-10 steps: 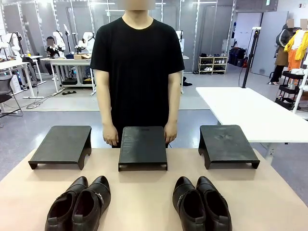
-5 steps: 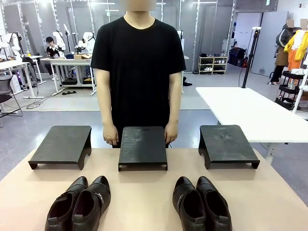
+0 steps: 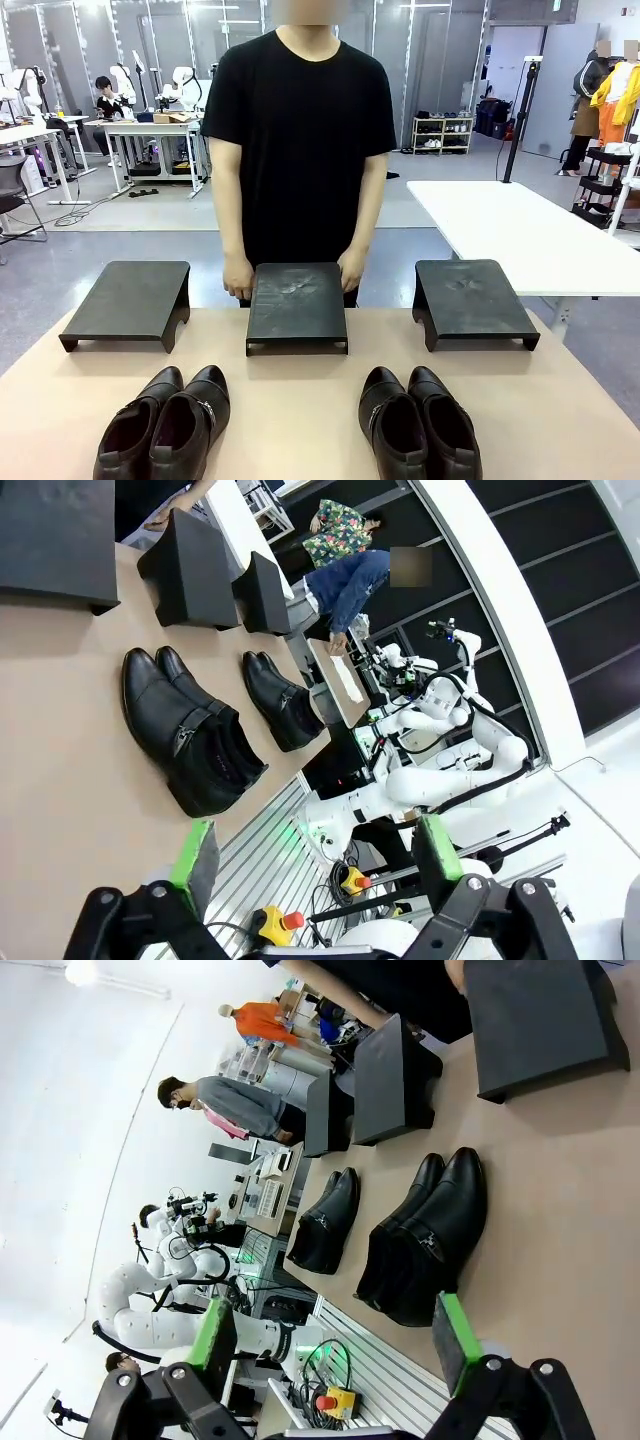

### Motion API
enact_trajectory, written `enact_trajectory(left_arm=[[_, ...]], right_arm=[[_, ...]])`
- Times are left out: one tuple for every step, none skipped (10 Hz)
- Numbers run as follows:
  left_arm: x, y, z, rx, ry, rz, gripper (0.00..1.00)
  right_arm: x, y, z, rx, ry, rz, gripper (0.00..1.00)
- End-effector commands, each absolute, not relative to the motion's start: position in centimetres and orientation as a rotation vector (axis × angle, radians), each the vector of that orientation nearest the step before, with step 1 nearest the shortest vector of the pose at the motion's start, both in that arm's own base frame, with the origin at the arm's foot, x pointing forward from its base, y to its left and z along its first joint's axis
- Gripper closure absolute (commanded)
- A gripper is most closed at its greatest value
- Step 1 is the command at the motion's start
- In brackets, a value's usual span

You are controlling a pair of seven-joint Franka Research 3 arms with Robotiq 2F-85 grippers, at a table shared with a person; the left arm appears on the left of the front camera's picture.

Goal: Place the shoes on the stand as instructed by the person.
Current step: Pick up one pair of Shoes and place it on the Shoes Stand indicated by the person.

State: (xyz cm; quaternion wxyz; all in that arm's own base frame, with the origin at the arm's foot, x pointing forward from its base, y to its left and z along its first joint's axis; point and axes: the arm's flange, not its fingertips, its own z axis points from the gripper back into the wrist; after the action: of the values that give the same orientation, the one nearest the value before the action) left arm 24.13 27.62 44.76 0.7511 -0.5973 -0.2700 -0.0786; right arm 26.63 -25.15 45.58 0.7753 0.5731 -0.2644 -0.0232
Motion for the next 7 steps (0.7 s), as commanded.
enact_trajectory(left_arm=[[24.03, 27.68, 44.80, -1.305, -0.593, -0.171, 0.00], [24.03, 27.68, 44.80, -1.305, -0.593, -0.171, 0.00], [24.03, 27.68, 44.80, -1.305, -0.593, -0.171, 0.00], [24.03, 27.68, 44.80, -1.305, -0.593, -0.171, 0.00], [24.03, 27.68, 44.80, -1.305, -0.593, -0.171, 0.00], [24.03, 27.68, 44.80, -1.305, -0.593, -0.171, 0.00], [24.03, 27.68, 44.80, -1.305, -0.593, -0.171, 0.00]], right_arm=[[26.55, -25.14, 45.51, 1.248, -0.578, -0.051, 0.00], [26.55, -25.14, 45.51, 1.248, -0.578, -0.051, 0.00], [26.55, -25.14, 45.51, 1.248, -0.578, -0.051, 0.00], [26.55, -25.14, 45.51, 1.248, -0.578, -0.051, 0.00], [26.55, -25.14, 45.51, 1.248, -0.578, -0.051, 0.00], [26.55, -25.14, 45.51, 1.248, -0.578, -0.051, 0.00], [26.55, -25.14, 45.51, 1.248, -0.578, -0.051, 0.00]])
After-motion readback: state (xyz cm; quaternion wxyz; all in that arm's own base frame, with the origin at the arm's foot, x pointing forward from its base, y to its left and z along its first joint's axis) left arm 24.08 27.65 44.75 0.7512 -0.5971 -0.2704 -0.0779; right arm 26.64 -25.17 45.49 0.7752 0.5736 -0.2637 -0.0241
